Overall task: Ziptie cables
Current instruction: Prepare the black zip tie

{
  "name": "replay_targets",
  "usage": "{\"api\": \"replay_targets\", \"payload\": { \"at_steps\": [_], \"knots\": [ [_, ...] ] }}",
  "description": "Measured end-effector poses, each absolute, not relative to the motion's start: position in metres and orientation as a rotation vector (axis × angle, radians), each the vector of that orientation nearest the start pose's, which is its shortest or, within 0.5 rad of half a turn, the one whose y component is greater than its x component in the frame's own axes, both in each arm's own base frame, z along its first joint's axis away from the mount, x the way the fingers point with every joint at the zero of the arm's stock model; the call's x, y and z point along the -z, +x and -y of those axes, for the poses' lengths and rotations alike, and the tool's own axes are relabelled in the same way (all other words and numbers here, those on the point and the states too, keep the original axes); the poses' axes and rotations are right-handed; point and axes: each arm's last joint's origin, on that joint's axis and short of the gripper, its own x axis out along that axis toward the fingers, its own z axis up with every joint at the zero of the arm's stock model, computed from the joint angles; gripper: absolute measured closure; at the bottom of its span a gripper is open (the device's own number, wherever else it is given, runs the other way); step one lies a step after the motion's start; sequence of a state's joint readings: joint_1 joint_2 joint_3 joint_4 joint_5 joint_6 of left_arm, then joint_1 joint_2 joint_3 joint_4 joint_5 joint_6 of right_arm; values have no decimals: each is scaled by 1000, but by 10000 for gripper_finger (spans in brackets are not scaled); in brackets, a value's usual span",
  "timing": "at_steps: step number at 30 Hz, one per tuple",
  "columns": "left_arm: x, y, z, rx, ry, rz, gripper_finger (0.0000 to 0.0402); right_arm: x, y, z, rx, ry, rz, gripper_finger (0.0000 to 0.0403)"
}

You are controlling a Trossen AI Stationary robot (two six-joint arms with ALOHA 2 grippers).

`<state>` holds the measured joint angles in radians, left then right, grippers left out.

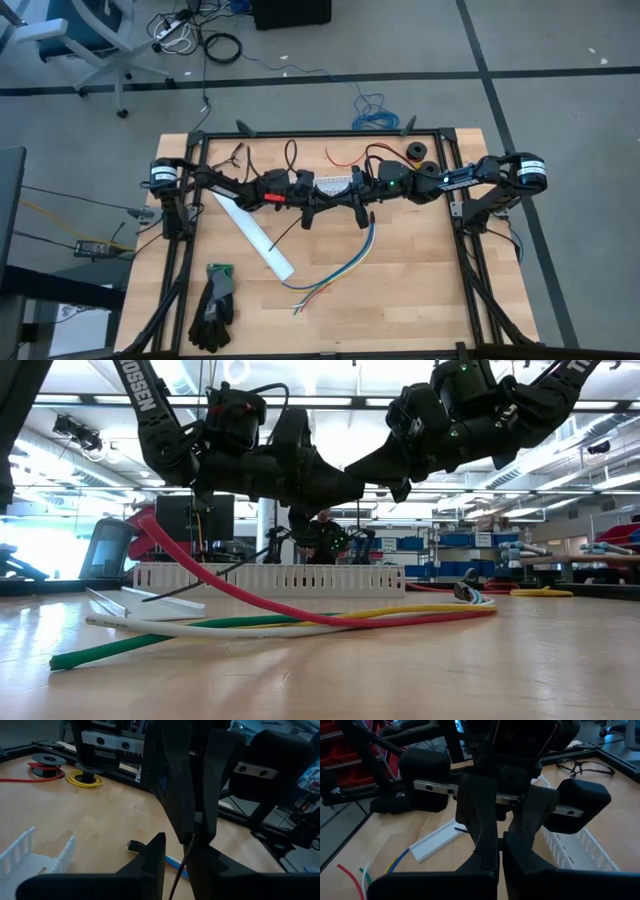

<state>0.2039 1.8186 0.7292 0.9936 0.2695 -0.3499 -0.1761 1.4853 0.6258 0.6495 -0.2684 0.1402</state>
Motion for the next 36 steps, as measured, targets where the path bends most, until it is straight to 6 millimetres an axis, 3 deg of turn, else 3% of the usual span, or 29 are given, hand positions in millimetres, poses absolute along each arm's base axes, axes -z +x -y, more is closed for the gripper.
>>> {"api": "replay_targets", "payload": {
  "at_steps": [19, 26, 36],
  "knots": [
    [-173, 332, -78, 84, -357, -124, 328, -203, 288, 54, -101, 242, -222, 401],
    [-171, 332, -78, 71, -342, -142, 389, -202, 288, 54, -98, 245, -231, 401],
    [-171, 333, -76, 33, -338, -133, 399, -202, 288, 55, -48, 262, -226, 381]
  ]
}}
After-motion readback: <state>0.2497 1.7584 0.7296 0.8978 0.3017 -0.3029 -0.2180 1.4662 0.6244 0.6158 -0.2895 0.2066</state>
